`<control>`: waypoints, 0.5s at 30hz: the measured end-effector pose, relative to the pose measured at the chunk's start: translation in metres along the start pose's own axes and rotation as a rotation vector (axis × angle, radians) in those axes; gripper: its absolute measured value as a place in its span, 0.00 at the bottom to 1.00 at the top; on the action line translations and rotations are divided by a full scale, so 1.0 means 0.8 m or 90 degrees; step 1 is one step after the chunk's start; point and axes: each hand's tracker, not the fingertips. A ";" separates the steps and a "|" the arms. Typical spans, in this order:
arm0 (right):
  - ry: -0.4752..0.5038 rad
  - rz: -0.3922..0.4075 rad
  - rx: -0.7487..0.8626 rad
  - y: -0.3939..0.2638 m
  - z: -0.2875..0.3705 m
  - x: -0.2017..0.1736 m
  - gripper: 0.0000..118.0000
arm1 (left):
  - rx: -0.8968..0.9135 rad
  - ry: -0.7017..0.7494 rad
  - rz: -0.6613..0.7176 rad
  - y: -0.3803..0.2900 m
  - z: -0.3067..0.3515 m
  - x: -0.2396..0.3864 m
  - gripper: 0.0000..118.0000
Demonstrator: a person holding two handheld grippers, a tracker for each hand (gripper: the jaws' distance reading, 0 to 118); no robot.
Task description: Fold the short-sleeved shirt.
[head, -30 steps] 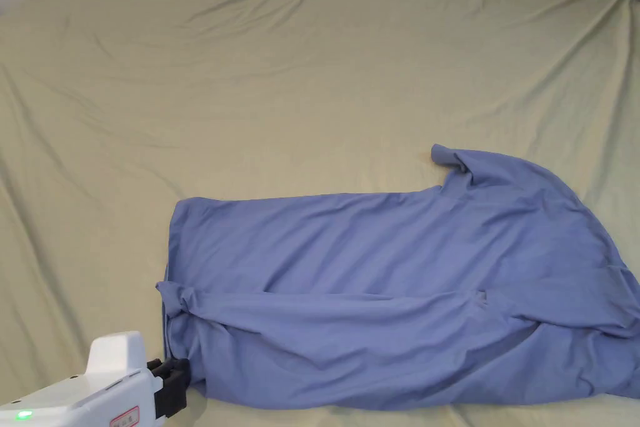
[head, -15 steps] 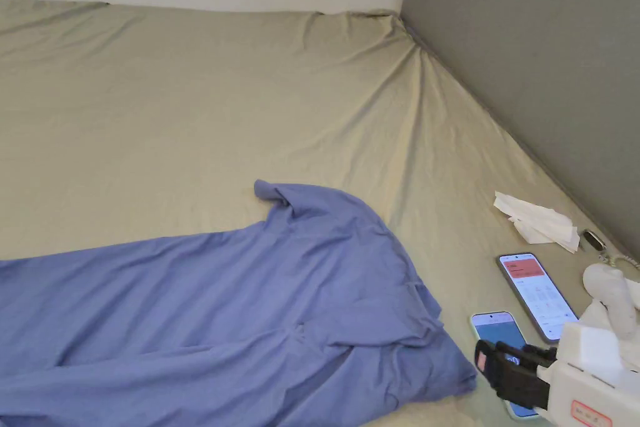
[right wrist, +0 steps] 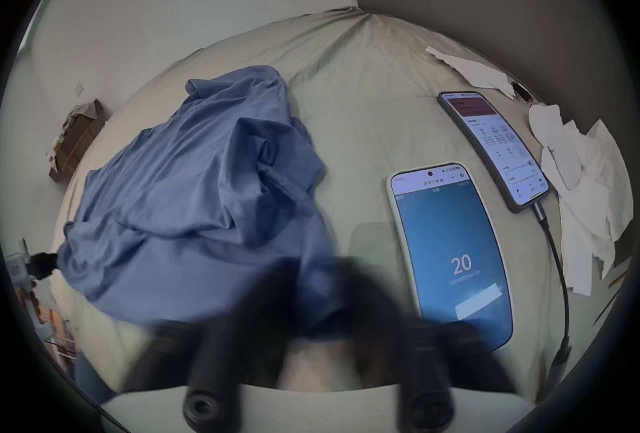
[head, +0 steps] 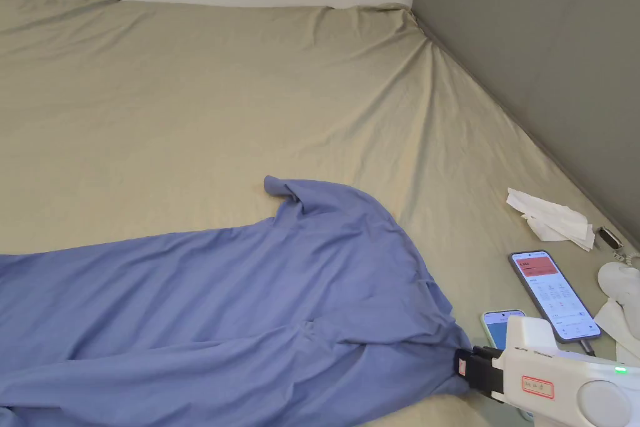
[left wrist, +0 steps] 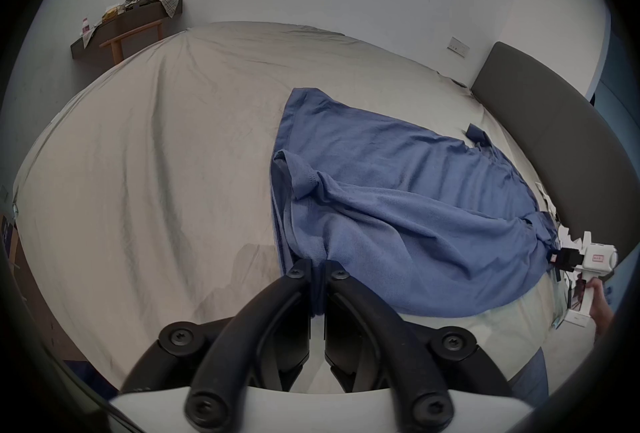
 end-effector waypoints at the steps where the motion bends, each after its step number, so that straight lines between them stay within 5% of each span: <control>1: -0.025 0.010 -0.010 0.000 0.004 -0.003 0.03 | 0.001 0.002 0.005 0.000 0.000 -0.001 0.04; 3: -0.065 0.089 -0.016 -0.003 0.006 -0.016 0.03 | 0.001 0.001 0.010 -0.002 -0.001 -0.003 0.04; 6: -0.051 0.038 -0.002 0.001 0.022 -0.022 0.03 | 0.002 0.005 0.008 -0.002 0.002 -0.005 0.04; 15: -0.064 0.071 0.003 0.003 0.099 -0.056 0.03 | 0.032 0.006 -0.001 0.008 0.058 -0.025 0.04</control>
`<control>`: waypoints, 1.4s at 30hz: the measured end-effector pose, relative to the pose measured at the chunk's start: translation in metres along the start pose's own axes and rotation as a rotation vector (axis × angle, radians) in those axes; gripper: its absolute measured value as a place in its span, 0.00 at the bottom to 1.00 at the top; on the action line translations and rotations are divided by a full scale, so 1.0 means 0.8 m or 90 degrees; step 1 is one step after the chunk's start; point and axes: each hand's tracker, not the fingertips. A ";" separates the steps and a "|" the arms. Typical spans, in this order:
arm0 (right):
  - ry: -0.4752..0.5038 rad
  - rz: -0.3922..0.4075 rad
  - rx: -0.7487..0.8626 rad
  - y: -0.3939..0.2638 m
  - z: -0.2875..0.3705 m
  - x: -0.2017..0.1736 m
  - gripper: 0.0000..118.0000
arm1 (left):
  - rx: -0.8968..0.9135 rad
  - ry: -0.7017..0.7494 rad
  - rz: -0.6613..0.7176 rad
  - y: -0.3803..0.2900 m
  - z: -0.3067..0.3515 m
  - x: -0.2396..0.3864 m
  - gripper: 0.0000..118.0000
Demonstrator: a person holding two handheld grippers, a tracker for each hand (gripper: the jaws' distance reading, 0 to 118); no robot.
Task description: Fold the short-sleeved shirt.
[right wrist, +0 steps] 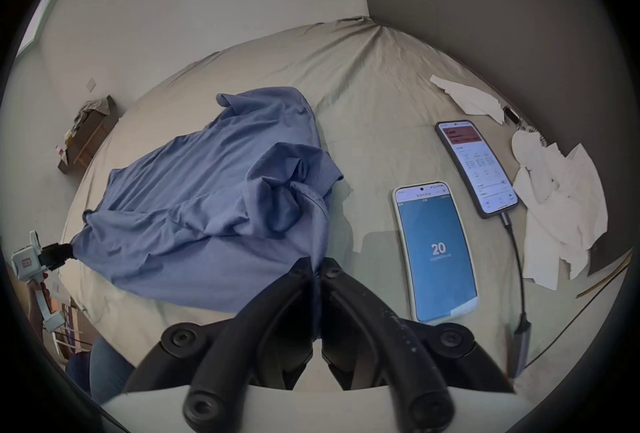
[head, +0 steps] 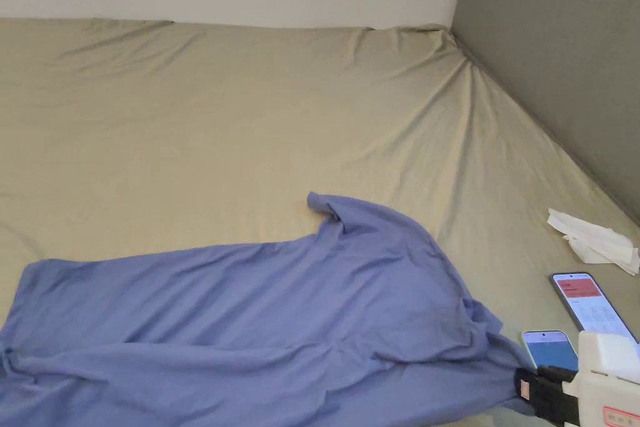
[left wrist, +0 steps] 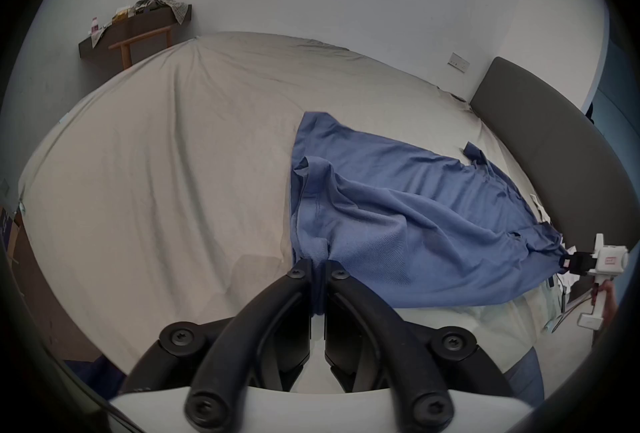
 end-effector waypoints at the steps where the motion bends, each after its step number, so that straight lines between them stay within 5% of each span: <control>1: 0.004 0.008 -0.003 -0.003 0.011 -0.004 0.03 | 0.004 0.008 -0.008 -0.001 0.008 -0.003 0.04; 4: 0.002 0.050 -0.017 -0.021 0.037 -0.017 0.03 | -0.001 0.016 -0.007 -0.015 0.036 -0.018 0.04; 17: -0.019 0.065 -0.133 -0.111 0.001 -0.021 0.04 | -0.092 0.047 0.001 -0.092 0.032 -0.047 0.04; 18: -0.014 0.056 -0.135 -0.109 -0.001 -0.018 0.09 | -0.094 0.046 0.002 -0.093 0.028 -0.049 0.11; 20: -0.021 0.055 -0.132 -0.104 0.007 -0.018 0.67 | -0.098 0.054 0.006 -0.095 0.022 -0.051 0.83; 21: -0.053 0.067 -0.096 -0.097 0.019 -0.021 0.96 | -0.092 0.097 -0.006 -0.091 0.026 -0.050 1.00; 23: -0.063 0.078 -0.023 -0.079 0.048 -0.025 0.92 | -0.018 0.096 -0.011 -0.080 0.049 -0.054 0.89; 29: 0.018 -0.030 0.243 -0.009 0.163 -0.042 1.00 | 0.199 0.013 0.084 -0.001 0.146 -0.038 1.00; 33: 0.029 -0.036 0.351 0.005 0.208 -0.073 1.00 | 0.303 -0.026 0.101 0.027 0.197 -0.021 1.00; 34: 0.034 -0.037 0.366 0.004 0.213 -0.078 0.87 | 0.302 -0.047 0.113 0.028 0.204 -0.019 0.89; 35: 0.038 -0.031 0.367 0.002 0.214 -0.081 0.62 | 0.311 -0.069 0.105 0.026 0.208 -0.018 0.61; 36: 0.033 -0.034 0.361 0.003 0.202 -0.073 0.25 | 0.323 -0.061 0.091 0.026 0.206 -0.013 0.16; 37: 0.015 -0.025 0.356 0.003 0.199 -0.074 0.00 | 0.316 -0.026 0.077 0.028 0.201 -0.005 0.00; 38: -0.024 -0.036 0.355 0.003 0.198 -0.076 0.00 | 0.301 0.009 0.050 0.027 0.197 -0.006 0.00; 42: 0.016 -0.015 0.325 0.000 0.183 -0.074 0.00 | 0.234 0.017 -0.024 0.021 0.177 0.010 0.00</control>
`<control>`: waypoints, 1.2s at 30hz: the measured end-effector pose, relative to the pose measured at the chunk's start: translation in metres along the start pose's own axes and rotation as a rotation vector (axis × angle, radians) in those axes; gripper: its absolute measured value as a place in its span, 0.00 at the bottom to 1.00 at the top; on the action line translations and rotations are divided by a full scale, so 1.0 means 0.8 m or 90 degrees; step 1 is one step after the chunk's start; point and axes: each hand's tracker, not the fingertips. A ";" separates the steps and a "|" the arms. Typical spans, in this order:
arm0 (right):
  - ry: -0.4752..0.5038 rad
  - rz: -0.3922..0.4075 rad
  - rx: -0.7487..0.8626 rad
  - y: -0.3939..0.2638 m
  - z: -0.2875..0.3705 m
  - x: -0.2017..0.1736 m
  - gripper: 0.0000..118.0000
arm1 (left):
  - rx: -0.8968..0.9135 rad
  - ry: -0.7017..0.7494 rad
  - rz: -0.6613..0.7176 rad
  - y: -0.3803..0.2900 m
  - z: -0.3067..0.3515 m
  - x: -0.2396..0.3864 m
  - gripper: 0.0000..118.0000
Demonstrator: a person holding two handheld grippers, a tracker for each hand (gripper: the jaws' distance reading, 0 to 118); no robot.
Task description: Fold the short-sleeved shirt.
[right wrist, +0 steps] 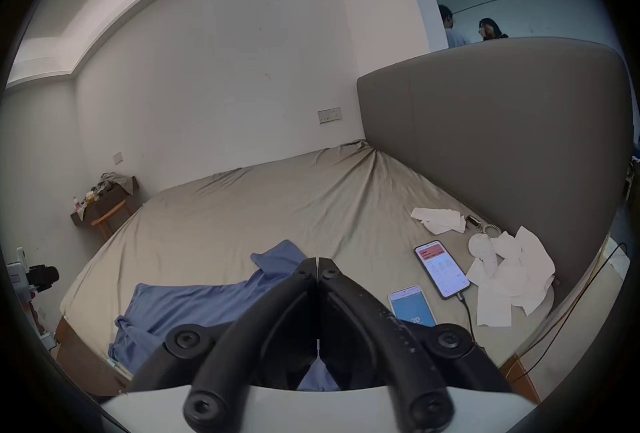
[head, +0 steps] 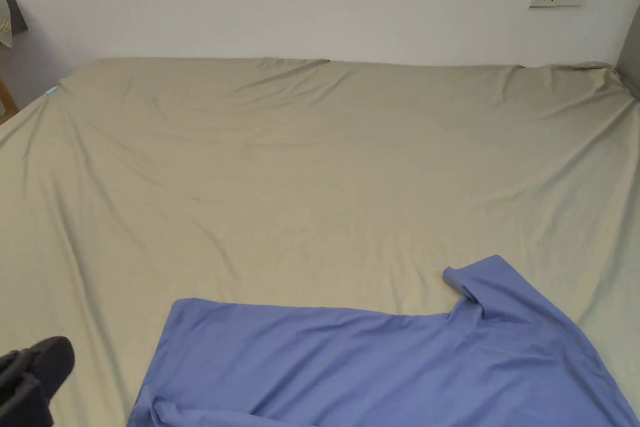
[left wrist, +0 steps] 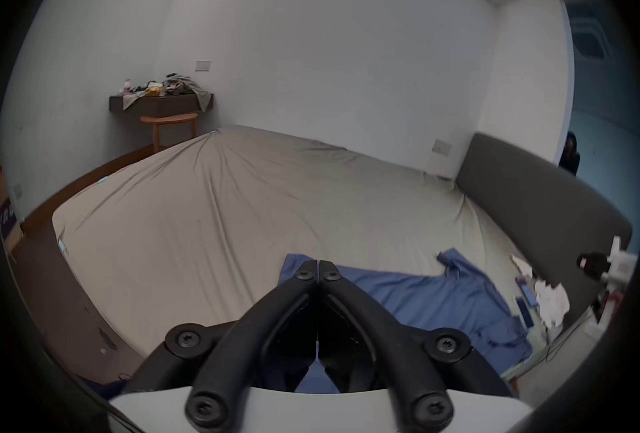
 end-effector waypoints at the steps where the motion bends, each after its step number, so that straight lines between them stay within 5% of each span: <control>1: -0.005 0.012 -0.005 0.001 -0.004 0.001 0.00 | -0.004 -0.004 0.005 -0.003 -0.006 0.002 0.00; 11: 0.001 -0.029 -0.022 -0.002 -0.073 0.005 0.00 | -0.053 -0.004 0.029 0.002 -0.164 -0.002 0.00; 20: -0.027 -0.002 -0.067 -0.018 -0.119 0.010 0.00 | -0.207 -0.016 0.060 0.009 -0.361 -0.020 0.01; 21: -0.029 -0.003 -0.072 -0.020 -0.122 0.012 0.00 | -0.228 -0.015 0.072 0.009 -0.374 -0.023 0.16; 22: -0.032 -0.004 -0.076 -0.023 -0.126 0.013 0.00 | -0.243 -0.009 0.067 0.007 -0.387 -0.026 0.57; 23: -0.033 -0.006 -0.080 -0.024 -0.128 0.014 0.00 | -0.266 0.005 0.056 0.003 -0.399 -0.028 0.86; 24: -0.035 -0.007 -0.082 -0.026 -0.130 0.015 0.00 | -0.287 0.015 0.036 -0.003 -0.409 -0.028 1.00; 33: -0.031 0.003 -0.097 -0.031 -0.140 0.009 0.00 | -0.388 0.017 -0.035 -0.047 -0.433 -0.024 0.88; 36: -0.026 0.003 -0.099 -0.032 -0.143 0.006 0.00 | -0.383 0.000 -0.066 -0.057 -0.417 -0.013 0.18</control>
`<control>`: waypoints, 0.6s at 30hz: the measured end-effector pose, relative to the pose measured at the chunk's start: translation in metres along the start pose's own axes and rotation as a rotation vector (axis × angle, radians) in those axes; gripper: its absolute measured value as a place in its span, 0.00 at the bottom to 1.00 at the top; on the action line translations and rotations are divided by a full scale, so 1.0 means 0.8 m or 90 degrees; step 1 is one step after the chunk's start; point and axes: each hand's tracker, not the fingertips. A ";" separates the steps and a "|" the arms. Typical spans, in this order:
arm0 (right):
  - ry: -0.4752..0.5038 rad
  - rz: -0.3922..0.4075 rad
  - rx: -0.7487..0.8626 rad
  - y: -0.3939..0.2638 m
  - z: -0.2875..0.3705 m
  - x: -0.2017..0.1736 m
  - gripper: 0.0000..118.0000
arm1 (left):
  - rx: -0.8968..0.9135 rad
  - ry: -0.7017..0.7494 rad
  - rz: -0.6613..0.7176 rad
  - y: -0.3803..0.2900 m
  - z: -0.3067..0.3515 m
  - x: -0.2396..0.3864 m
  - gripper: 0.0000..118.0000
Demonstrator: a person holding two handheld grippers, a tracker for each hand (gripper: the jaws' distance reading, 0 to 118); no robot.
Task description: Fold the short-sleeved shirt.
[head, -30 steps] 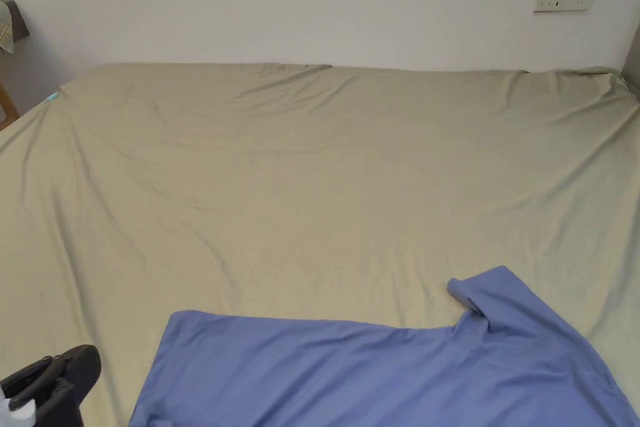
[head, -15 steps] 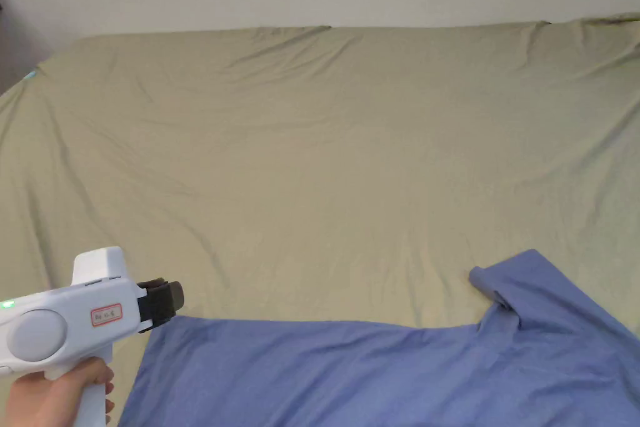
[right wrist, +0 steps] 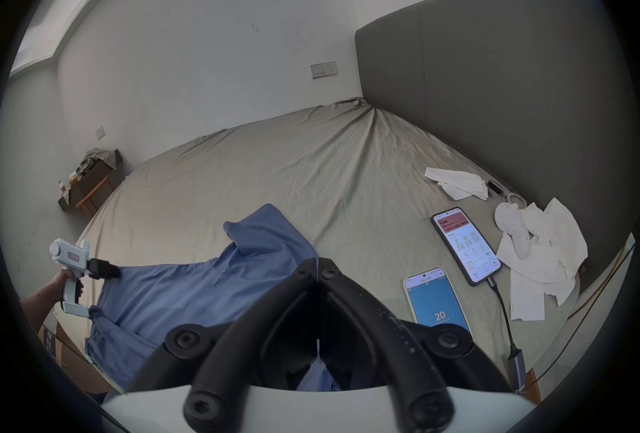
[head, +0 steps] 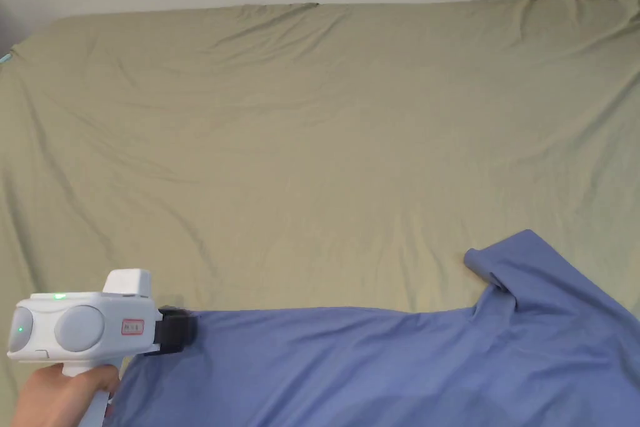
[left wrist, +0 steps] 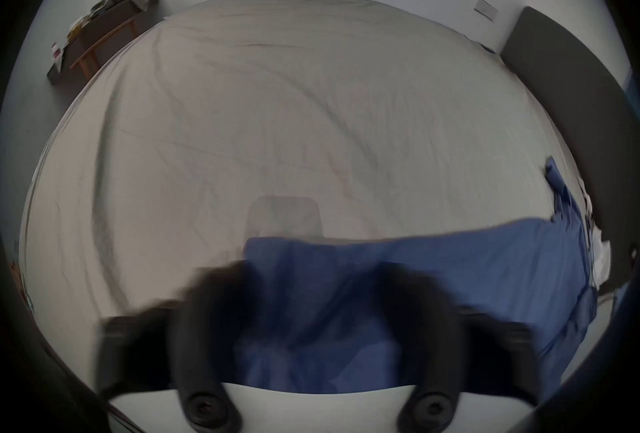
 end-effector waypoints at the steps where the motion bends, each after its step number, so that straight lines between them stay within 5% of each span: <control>1: 0.000 0.002 -0.001 0.000 -0.001 0.000 0.00 | 0.025 -0.005 -0.018 0.005 -0.004 -0.010 0.02; 13: 0.010 0.024 -0.035 0.013 -0.096 0.001 0.00 | 0.072 -0.008 -0.019 0.004 0.026 -0.009 0.02; 18: 0.035 0.102 -0.057 0.036 -0.187 -0.002 0.02 | 0.113 -0.015 -0.015 0.004 0.062 -0.001 0.02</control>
